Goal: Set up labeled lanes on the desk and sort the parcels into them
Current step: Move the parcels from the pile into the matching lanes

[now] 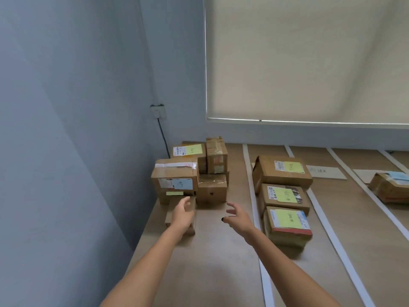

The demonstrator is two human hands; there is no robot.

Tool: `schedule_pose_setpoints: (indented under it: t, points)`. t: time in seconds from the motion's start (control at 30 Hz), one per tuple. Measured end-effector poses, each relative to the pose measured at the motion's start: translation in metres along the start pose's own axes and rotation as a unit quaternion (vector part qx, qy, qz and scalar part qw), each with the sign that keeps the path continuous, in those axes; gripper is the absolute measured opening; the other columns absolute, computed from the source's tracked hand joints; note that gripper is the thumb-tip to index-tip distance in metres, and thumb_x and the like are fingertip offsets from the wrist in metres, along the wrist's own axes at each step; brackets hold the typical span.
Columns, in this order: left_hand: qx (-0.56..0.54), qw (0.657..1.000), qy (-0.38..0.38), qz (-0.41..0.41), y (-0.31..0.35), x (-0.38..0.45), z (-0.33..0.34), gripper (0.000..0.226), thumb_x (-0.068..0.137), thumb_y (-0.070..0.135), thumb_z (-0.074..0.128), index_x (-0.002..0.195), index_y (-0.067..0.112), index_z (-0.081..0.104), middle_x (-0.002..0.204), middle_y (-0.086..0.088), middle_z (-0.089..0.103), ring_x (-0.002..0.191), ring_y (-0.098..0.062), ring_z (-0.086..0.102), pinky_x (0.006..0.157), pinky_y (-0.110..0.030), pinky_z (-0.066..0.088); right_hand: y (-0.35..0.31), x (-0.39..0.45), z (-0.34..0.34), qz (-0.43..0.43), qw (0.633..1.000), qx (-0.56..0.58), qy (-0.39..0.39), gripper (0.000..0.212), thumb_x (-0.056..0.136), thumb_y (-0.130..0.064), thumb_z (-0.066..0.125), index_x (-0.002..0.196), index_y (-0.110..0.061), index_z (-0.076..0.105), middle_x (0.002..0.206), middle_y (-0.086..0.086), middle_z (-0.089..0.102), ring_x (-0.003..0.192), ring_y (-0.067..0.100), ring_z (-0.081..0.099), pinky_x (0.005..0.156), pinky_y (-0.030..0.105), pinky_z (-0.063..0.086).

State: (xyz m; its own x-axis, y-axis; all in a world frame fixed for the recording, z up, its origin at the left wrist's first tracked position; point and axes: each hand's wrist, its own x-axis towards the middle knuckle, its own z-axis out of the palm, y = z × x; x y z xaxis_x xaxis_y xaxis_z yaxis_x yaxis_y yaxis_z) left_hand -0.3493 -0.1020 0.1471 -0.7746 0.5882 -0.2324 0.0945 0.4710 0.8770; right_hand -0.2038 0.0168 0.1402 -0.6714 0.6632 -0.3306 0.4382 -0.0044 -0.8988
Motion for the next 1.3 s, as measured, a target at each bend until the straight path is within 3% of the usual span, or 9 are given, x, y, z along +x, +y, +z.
schedule_pose_setpoints:
  t: [0.23, 0.4, 0.5, 0.67, 0.83, 0.97, 1.13, 1.2, 1.3]
  points:
    - [-0.057, 0.994, 0.081, -0.039, -0.020, 0.064, -0.078, 0.067, 0.092, -0.001, 0.050, 0.148, 0.017, 0.018, 0.149, -0.008, 0.035, 0.132, -0.026, 0.040, 0.105, -0.039, 0.038, -0.047, 0.054, 0.051, -0.010, 1.000, -0.012, -0.010, 0.068, 0.086, -0.002, 0.057, 0.146, -0.017, 0.028, 0.147, 0.013, 0.035, 0.131, 0.028, 0.040, 0.099, 0.033, 0.043]
    - [-0.063, 0.990, 0.115, -0.043, -0.024, 0.108, -0.103, 0.071, 0.090, -0.001, 0.053, 0.148, 0.017, 0.017, 0.151, -0.009, 0.029, 0.134, -0.028, 0.037, 0.108, -0.043, 0.035, -0.071, 0.099, 0.065, -0.019, 1.000, -0.016, 0.015, 0.074, 0.085, -0.003, 0.058, 0.148, -0.019, 0.021, 0.148, 0.009, 0.035, 0.132, 0.025, 0.038, 0.092, 0.028, 0.042]
    - [-0.056, 0.991, 0.109, -0.048, -0.028, 0.129, -0.106, 0.071, 0.090, -0.001, 0.053, 0.148, 0.018, 0.018, 0.152, -0.008, 0.028, 0.136, -0.028, 0.034, 0.109, -0.043, 0.034, -0.077, 0.120, 0.072, -0.014, 1.000, -0.013, 0.024, 0.079, 0.085, -0.007, 0.063, 0.148, -0.020, 0.018, 0.149, 0.008, 0.034, 0.135, 0.024, 0.035, 0.100, 0.032, 0.041]
    - [-0.040, 0.997, 0.068, -0.021, -0.029, 0.148, -0.099, 0.063, 0.090, 0.002, 0.054, 0.145, 0.022, 0.028, 0.146, -0.006, 0.039, 0.134, -0.026, 0.036, 0.105, -0.044, 0.037, -0.075, 0.136, 0.080, -0.035, 0.999, -0.017, 0.011, 0.070, 0.084, -0.006, 0.063, 0.143, -0.021, 0.029, 0.141, 0.004, 0.045, 0.131, 0.020, 0.040, 0.087, 0.021, 0.040]
    - [-0.075, 0.994, 0.079, -0.012, -0.017, 0.146, -0.091, 0.061, 0.088, 0.001, 0.057, 0.140, 0.022, 0.034, 0.139, -0.006, 0.043, 0.128, -0.023, 0.042, 0.099, -0.040, 0.044, -0.076, 0.130, 0.084, -0.054, 0.998, 0.005, 0.011, 0.060, 0.083, -0.003, 0.063, 0.133, -0.025, 0.039, 0.130, 0.001, 0.053, 0.122, 0.015, 0.047, 0.085, 0.018, 0.044]
    - [-0.066, 0.994, 0.086, 0.003, -0.008, 0.132, -0.087, 0.057, 0.088, 0.002, 0.057, 0.137, 0.024, 0.037, 0.136, -0.005, 0.046, 0.124, -0.021, 0.044, 0.093, -0.035, 0.046, -0.076, 0.112, 0.070, -0.074, 0.997, 0.016, 0.018, 0.058, 0.083, -0.008, 0.066, 0.133, -0.026, 0.041, 0.126, -0.003, 0.054, 0.107, 0.006, 0.045, 0.067, 0.006, 0.040]
    - [-0.064, 0.994, 0.083, 0.022, 0.015, 0.101, -0.067, 0.055, 0.088, 0.001, 0.057, 0.135, 0.023, 0.038, 0.133, -0.004, 0.047, 0.122, -0.020, 0.046, 0.079, -0.024, 0.045, -0.071, 0.083, 0.036, -0.109, 0.993, 0.032, 0.036, 0.053, 0.083, -0.011, 0.067, 0.126, -0.032, 0.044, 0.115, -0.011, 0.052, 0.108, 0.003, 0.043, 0.064, 0.007, 0.040]
    - [-0.074, 0.993, 0.086, 0.032, 0.026, 0.085, -0.058, 0.057, 0.088, -0.002, 0.056, 0.136, 0.021, 0.037, 0.133, -0.004, 0.048, 0.121, -0.019, 0.046, 0.074, -0.019, 0.044, -0.070, 0.071, 0.021, -0.128, 0.990, 0.037, 0.038, 0.055, 0.082, -0.011, 0.067, 0.128, -0.030, 0.044, 0.113, -0.014, 0.050, 0.108, 0.003, 0.043, 0.070, 0.008, 0.039]
    - [-0.085, 0.990, 0.097, 0.051, 0.041, 0.059, -0.048, 0.061, 0.086, -0.005, 0.054, 0.138, 0.020, 0.036, 0.134, -0.005, 0.048, 0.121, -0.021, 0.047, 0.081, -0.024, 0.045, -0.072, 0.054, 0.001, -0.153, 0.986, 0.045, 0.038, 0.056, 0.082, -0.007, 0.065, 0.125, -0.034, 0.043, 0.109, -0.018, 0.051, 0.108, 0.002, 0.044, 0.072, 0.010, 0.039]
